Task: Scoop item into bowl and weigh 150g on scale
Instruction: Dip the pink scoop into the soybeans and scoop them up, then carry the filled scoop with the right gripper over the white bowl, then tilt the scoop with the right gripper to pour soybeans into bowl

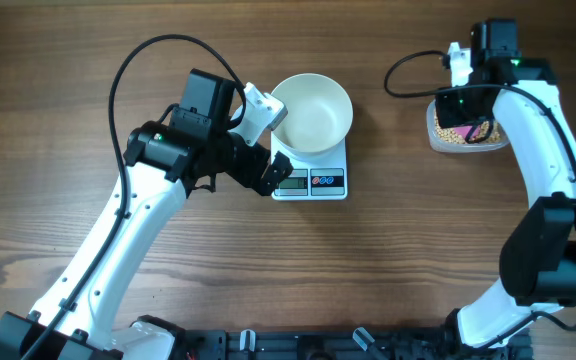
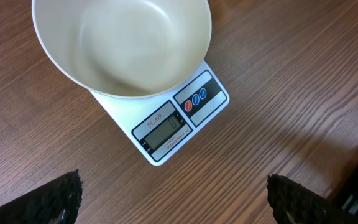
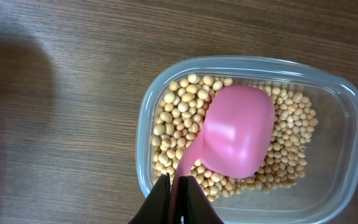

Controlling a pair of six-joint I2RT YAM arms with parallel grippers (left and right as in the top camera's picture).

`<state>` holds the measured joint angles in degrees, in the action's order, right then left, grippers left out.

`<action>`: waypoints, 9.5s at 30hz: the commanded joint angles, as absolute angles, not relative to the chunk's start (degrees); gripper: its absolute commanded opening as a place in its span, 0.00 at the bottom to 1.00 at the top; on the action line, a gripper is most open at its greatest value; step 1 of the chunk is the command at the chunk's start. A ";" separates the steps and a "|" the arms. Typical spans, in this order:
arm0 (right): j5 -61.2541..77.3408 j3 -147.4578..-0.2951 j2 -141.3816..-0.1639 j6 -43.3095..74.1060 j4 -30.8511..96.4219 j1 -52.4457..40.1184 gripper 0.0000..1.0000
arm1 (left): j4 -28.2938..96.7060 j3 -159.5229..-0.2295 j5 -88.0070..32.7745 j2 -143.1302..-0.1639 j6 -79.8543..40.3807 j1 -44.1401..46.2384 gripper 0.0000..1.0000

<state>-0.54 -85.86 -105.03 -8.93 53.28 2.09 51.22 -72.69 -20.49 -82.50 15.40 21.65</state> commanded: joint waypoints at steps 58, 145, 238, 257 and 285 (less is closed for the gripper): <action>36.10 -85.78 -110.17 -16.08 55.33 22.92 0.04 | 51.11 -73.30 -21.41 -82.28 16.29 21.69 1.00; 59.55 -82.89 -110.48 -22.31 56.01 37.58 0.04 | 51.13 -73.30 -21.41 -82.28 16.29 21.69 1.00; 53.67 -82.91 -105.62 -16.60 13.85 -8.21 0.05 | 51.13 -73.30 -21.41 -82.28 16.29 21.69 1.00; 24.10 -82.91 -98.02 -21.02 23.81 -18.81 0.05 | 51.11 -73.30 -21.41 -82.28 16.29 21.69 1.00; 19.70 -82.91 -93.10 -25.34 29.39 -22.65 0.04 | 51.11 -73.30 -21.41 -82.28 16.29 21.69 1.00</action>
